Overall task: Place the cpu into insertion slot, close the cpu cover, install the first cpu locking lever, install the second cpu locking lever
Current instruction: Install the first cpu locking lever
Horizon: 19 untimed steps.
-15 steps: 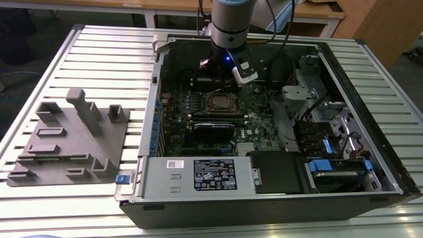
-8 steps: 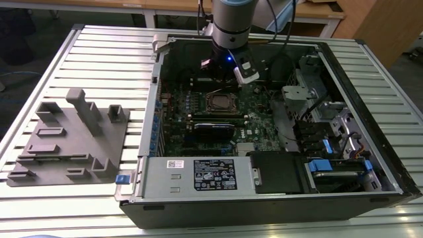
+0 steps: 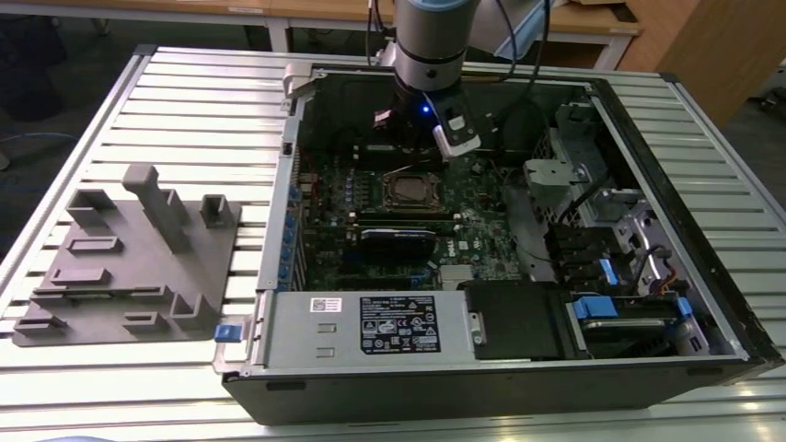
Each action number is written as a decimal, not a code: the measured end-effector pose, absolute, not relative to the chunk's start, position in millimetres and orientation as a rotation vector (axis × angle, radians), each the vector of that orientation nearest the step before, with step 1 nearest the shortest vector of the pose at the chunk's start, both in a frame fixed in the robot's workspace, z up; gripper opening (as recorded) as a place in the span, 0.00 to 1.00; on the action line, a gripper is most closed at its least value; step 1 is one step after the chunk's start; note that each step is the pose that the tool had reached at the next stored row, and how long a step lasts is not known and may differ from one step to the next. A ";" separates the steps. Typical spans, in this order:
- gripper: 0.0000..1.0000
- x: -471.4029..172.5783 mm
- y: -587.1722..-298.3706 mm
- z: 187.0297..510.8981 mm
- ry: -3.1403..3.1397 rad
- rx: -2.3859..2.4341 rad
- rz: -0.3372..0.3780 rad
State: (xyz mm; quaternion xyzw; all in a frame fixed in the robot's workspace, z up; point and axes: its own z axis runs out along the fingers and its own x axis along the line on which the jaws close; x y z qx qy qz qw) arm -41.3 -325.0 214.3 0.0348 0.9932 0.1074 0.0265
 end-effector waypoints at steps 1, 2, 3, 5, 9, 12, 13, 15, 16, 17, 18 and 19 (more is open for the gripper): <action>0.11 -41.2 -325.0 214.2 3.067 0.123 0.331; 0.11 -41.2 -325.0 214.0 3.065 0.139 0.331; 0.11 -41.2 -325.0 213.8 3.063 0.159 0.330; 0.11 -41.2 -325.0 213.5 3.059 0.195 0.329; 0.11 -41.2 -325.0 213.2 3.056 0.211 0.328; 0.11 -41.3 -325.0 212.5 3.050 0.246 0.316; 0.11 -41.2 -325.0 212.3 3.047 0.262 0.312; 0.11 -41.2 -325.0 211.8 3.042 0.289 0.305; 0.11 -41.3 -324.9 211.7 3.039 0.297 0.303; 0.11 -41.3 -324.9 211.7 3.038 0.301 0.301; 0.11 -41.2 -324.9 211.7 3.037 0.302 0.299; 0.11 -41.3 -324.7 211.6 3.036 0.303 0.298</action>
